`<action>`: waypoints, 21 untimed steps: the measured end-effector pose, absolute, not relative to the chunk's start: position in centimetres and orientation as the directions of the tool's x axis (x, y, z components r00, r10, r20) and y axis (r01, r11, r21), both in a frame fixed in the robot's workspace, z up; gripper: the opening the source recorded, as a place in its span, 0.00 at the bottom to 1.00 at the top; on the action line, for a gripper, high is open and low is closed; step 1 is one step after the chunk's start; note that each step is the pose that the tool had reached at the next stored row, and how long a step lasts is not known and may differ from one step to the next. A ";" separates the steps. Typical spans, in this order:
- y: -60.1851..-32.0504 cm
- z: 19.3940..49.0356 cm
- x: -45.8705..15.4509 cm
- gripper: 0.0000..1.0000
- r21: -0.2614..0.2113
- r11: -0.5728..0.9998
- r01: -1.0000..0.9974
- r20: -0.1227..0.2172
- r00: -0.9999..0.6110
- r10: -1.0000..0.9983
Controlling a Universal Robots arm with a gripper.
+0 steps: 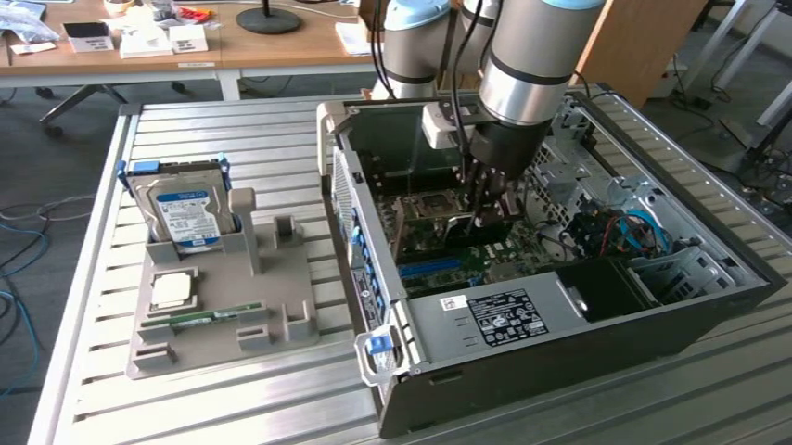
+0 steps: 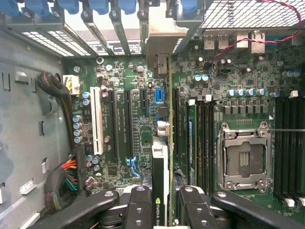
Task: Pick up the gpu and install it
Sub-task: 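Insert the gpu into the slot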
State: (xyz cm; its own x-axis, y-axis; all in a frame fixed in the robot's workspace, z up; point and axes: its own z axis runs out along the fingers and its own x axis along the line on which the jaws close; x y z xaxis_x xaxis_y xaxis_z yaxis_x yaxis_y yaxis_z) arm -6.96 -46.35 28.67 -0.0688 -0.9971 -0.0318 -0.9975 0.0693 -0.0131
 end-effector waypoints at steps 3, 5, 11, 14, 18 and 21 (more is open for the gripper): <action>-46.4 28.7 -7.0 0.27 -0.013 0.069 -0.998 -0.032 -0.069 -0.997; -46.4 28.7 -7.0 0.27 -0.013 0.069 -0.998 -0.032 -0.069 -0.997; -46.4 28.7 -7.0 0.27 -0.013 0.069 -0.998 -0.032 -0.069 -0.997; -46.4 28.7 -7.1 0.27 -0.013 0.069 -0.998 -0.032 -0.069 -0.997; -46.4 28.7 -7.2 0.27 -0.013 0.069 -0.998 -0.032 -0.069 -0.997; -46.4 28.7 -7.2 0.27 -0.013 0.069 -0.998 -0.032 -0.069 -0.997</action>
State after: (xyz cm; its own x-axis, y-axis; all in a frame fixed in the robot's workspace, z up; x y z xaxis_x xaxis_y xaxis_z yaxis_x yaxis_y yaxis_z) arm -7.23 -46.35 28.67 -0.0688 -0.9971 -0.0319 -0.9975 0.0692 -0.0131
